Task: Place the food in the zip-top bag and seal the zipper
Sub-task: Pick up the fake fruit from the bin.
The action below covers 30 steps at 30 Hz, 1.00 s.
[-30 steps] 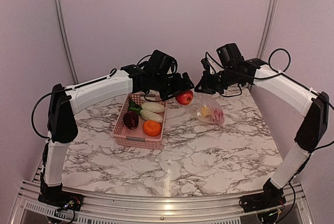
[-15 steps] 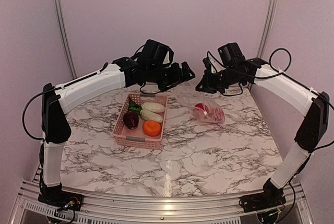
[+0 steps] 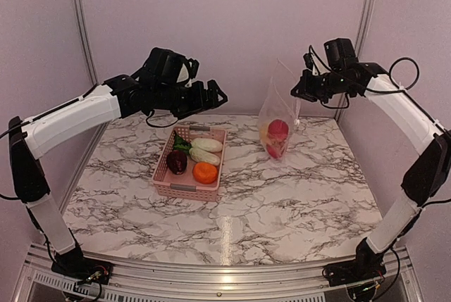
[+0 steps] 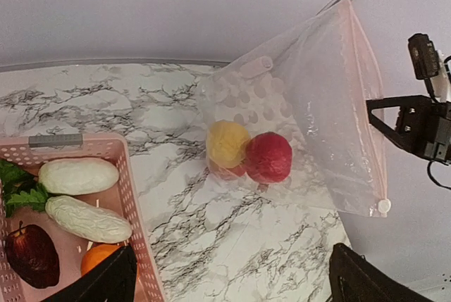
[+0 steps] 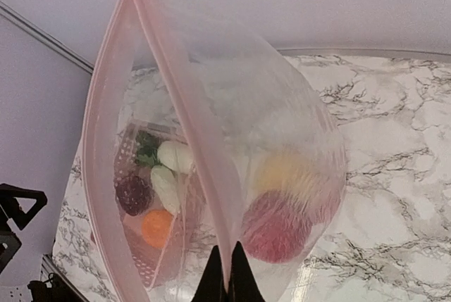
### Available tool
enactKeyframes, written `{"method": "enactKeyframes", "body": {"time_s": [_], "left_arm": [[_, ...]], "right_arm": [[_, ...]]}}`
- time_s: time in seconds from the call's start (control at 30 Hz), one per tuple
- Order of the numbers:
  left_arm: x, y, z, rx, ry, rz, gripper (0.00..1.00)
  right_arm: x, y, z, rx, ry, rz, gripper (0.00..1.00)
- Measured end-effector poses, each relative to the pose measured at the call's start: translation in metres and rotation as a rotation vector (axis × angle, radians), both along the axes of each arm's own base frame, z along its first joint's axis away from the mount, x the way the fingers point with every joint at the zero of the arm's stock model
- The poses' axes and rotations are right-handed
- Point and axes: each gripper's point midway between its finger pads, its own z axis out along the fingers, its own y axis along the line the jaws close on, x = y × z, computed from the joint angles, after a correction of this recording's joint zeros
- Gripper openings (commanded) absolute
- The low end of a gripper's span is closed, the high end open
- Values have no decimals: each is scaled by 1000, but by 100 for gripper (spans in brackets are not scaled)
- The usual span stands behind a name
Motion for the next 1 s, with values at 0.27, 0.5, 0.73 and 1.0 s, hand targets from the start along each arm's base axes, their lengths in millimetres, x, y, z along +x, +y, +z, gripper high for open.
{"method": "enactKeyframes", "body": {"time_s": [0.27, 0.5, 0.73, 1.0], "left_arm": [[7, 32, -62, 186, 93, 51, 99], [3, 49, -81, 287, 98, 55, 99], [-13, 64, -115, 389, 140, 16, 98], [-22, 79, -144, 468, 233, 22, 95]], "right_arm": [[-36, 45, -72, -61, 154, 118, 0], [-34, 49, -60, -51, 122, 128, 0], [-26, 43, -34, -64, 54, 109, 0], [1, -17, -11, -156, -10, -56, 0]]}}
